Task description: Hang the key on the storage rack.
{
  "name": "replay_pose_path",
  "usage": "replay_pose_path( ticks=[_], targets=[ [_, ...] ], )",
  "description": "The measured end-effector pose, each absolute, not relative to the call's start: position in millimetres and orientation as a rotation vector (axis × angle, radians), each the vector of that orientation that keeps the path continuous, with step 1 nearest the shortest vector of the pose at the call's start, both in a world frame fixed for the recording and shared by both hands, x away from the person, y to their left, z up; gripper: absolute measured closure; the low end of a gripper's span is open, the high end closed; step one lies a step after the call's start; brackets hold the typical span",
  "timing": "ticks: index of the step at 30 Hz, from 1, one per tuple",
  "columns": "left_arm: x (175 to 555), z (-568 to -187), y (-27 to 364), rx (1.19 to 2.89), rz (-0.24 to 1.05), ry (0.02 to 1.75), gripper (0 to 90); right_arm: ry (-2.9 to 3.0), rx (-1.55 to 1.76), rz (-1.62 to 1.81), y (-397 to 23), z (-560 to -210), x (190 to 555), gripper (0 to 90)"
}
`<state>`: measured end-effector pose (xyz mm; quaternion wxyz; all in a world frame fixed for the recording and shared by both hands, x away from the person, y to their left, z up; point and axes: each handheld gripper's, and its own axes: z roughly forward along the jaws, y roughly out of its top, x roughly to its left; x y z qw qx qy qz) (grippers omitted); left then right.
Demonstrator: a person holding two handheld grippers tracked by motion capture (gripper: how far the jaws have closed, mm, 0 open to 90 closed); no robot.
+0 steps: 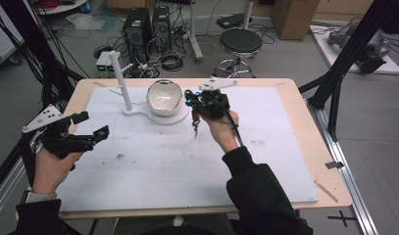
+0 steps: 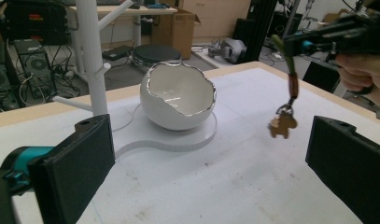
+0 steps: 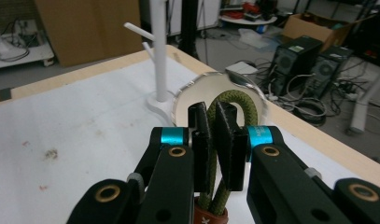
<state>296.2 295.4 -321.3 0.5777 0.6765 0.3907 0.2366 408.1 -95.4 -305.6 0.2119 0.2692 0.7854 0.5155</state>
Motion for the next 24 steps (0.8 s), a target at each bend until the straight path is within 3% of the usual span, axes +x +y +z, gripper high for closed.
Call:
replay_pose_path(
  ticks=[15, 24],
  targets=[
    [270.6, -324.0, 300.5, 1.578, 0.583, 0.930, 1.7, 2.284, 0.614, 1.395, 29.6, -293.5, 429.6, 85.6],
    [248.2, -327.4, 314.7, 1.564, 0.605, 0.973, 1.7, 2.318, 0.538, 1.394, 80.9, -292.2, 440.3, 85.6]
  ],
)
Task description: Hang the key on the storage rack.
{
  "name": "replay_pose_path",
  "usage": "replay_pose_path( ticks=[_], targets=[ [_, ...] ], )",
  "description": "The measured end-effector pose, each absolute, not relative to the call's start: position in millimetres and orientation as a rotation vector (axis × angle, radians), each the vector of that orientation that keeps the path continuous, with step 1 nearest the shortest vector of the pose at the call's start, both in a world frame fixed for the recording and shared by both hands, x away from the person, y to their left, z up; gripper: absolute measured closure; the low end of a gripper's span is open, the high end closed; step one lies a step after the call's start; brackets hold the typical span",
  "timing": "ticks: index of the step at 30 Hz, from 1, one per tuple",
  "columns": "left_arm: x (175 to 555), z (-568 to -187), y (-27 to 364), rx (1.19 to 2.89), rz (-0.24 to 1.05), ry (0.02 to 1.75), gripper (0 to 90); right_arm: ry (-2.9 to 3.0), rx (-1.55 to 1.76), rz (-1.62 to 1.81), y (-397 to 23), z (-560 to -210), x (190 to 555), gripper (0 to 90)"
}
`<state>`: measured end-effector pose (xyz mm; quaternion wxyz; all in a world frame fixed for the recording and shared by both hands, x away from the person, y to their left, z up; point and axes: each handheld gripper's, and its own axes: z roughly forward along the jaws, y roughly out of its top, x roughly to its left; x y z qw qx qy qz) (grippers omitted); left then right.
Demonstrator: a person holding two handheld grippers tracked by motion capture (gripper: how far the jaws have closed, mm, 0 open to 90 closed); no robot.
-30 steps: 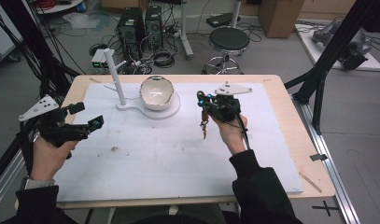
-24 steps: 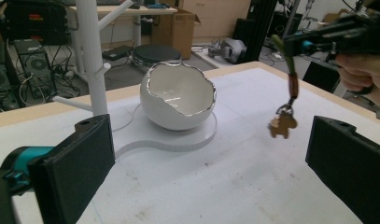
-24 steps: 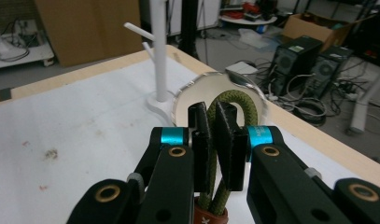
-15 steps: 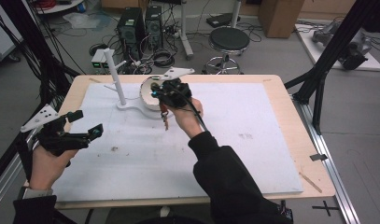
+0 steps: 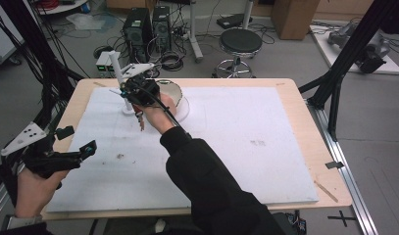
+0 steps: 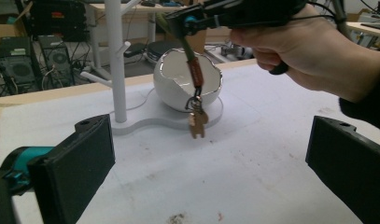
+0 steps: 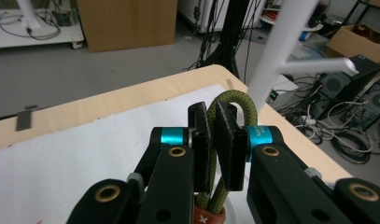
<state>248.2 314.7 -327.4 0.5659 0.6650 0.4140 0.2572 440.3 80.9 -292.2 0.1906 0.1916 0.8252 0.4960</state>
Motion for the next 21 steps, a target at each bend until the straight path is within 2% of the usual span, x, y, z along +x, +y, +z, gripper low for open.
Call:
replay_pose_path(
  ticks=[7, 21],
  targets=[
    [232.5, -329.4, 323.2, 1.558, 0.624, 1.002, 1.7, 2.329, 0.528, 1.369, 112.9, -294.6, 455.8, 85.5],
    [220.2, -329.9, 331.6, 1.546, 0.645, 1.028, 1.7, 2.353, 0.552, 1.377, 124.7, -302.1, 472.9, 85.5]
  ],
)
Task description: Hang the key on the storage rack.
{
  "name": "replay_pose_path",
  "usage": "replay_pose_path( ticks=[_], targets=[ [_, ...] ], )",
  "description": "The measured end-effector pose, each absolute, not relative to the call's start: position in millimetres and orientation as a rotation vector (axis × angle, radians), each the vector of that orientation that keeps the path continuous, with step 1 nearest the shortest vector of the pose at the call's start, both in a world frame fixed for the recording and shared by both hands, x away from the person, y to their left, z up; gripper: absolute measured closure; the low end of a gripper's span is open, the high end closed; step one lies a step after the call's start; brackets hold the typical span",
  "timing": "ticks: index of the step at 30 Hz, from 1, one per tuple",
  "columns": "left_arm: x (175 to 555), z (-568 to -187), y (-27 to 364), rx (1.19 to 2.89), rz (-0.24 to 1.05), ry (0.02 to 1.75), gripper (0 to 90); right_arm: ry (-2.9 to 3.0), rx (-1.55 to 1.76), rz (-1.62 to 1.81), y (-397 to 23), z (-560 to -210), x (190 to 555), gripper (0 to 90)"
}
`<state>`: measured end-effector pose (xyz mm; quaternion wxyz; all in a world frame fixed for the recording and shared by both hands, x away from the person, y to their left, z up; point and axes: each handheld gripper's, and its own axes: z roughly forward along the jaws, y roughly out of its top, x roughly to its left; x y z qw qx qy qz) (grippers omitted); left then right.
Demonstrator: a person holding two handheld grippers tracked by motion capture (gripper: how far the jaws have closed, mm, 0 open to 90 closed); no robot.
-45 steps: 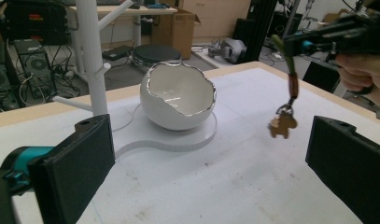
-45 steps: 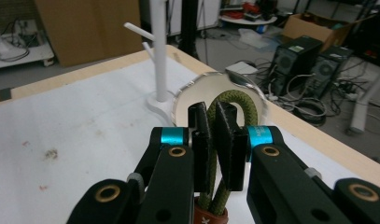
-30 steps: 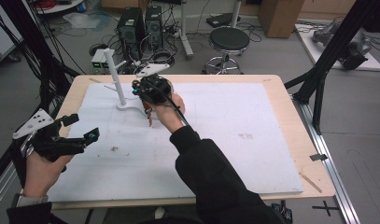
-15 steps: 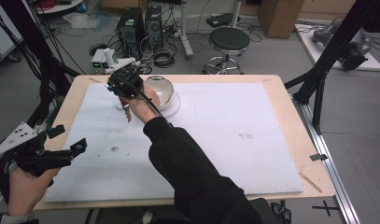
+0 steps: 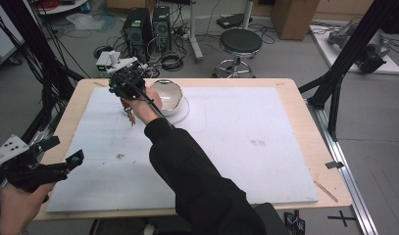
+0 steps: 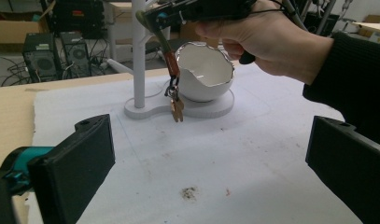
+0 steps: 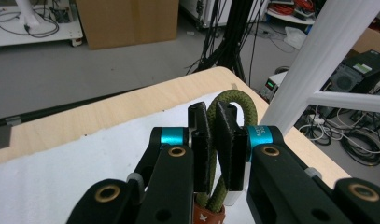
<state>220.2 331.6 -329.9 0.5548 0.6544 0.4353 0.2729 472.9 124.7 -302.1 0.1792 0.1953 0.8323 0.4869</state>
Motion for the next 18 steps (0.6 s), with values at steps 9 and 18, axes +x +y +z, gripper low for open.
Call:
replay_pose_path(
  ticks=[9, 18],
  targets=[
    [219.3, -333.6, 334.1, 1.548, 0.639, 1.042, 1.7, 2.353, 0.546, 1.359, 130.4, -308.1, 476.0, 85.4],
    [219.3, -334.8, 333.7, 1.557, 0.638, 1.049, 1.7, 2.359, 0.519, 1.353, 130.7, -308.0, 476.5, 84.7]
  ],
)
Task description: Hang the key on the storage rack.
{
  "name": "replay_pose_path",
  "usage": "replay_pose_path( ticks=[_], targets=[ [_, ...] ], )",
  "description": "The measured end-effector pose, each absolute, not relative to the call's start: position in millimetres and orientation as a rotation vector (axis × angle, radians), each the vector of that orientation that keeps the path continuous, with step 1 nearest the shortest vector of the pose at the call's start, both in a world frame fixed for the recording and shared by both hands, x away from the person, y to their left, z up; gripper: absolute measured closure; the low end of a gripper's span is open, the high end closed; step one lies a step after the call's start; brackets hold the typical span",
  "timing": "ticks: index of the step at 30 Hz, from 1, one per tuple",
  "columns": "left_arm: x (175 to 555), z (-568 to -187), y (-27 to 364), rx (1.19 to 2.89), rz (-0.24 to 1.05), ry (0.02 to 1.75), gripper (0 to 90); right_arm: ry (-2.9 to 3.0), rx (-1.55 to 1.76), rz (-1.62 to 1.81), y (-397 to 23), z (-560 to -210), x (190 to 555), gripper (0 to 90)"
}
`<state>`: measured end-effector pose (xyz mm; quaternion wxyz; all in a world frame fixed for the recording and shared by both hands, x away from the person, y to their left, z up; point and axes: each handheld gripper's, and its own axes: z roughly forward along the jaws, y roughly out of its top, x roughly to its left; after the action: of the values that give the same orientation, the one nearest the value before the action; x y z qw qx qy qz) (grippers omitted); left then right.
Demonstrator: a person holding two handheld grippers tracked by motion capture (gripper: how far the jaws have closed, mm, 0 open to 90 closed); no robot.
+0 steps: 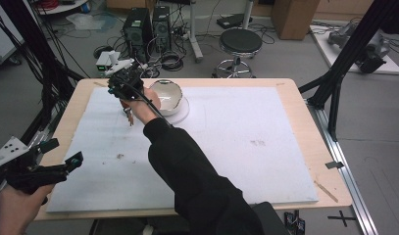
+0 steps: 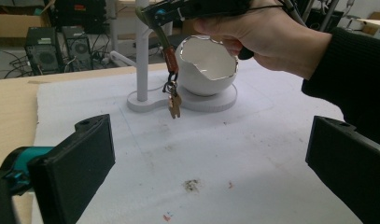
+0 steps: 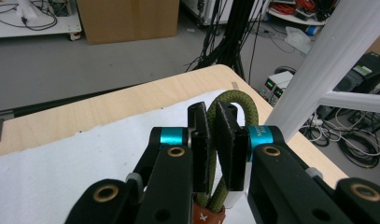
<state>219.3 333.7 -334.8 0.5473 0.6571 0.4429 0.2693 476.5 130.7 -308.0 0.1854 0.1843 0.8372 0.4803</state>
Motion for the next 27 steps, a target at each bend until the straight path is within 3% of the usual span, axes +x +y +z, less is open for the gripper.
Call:
replay_pose_path(
  ticks=[3, 10, 13, 15, 16, 20, 27],
  targets=[
    [219.9, -335.7, 333.4, 1.562, 0.633, 1.051, 1.7, 2.364, 0.508, 1.365, 129.9, -308.2, 477.3, 83.4],
    [220.4, -334.7, 333.3, 1.556, 0.631, 1.049, 1.7, 2.373, 0.482, 1.434, 126.1, -304.3, 476.5, 68.2],
    [221.6, -333.7, 332.3, 1.563, 0.634, 1.041, 1.7, 2.367, 0.516, 1.486, 120.9, -300.5, 476.4, 51.9],
    [222.8, -332.9, 332.1, 1.564, 0.638, 1.039, 1.7, 2.347, 0.545, 1.533, 113.8, -294.5, 474.3, 30.5],
    [223.6, -332.2, 331.8, 1.562, 0.638, 1.036, 1.7, 2.347, 0.545, 1.533, 113.8, -294.5, 474.3, 30.5],
    [227.4, -327.2, 331.6, 1.542, 0.666, 1.026, 1.7, 2.329, 0.527, 1.625, 97.2, -284.7, 468.3, 12.5],
    [240.4, -315.4, 327.8, 1.521, 0.667, 0.982, 1.7, 2.333, 0.516, 1.663, 52.7, -274.8, 456.3, 11.6]
  ],
)
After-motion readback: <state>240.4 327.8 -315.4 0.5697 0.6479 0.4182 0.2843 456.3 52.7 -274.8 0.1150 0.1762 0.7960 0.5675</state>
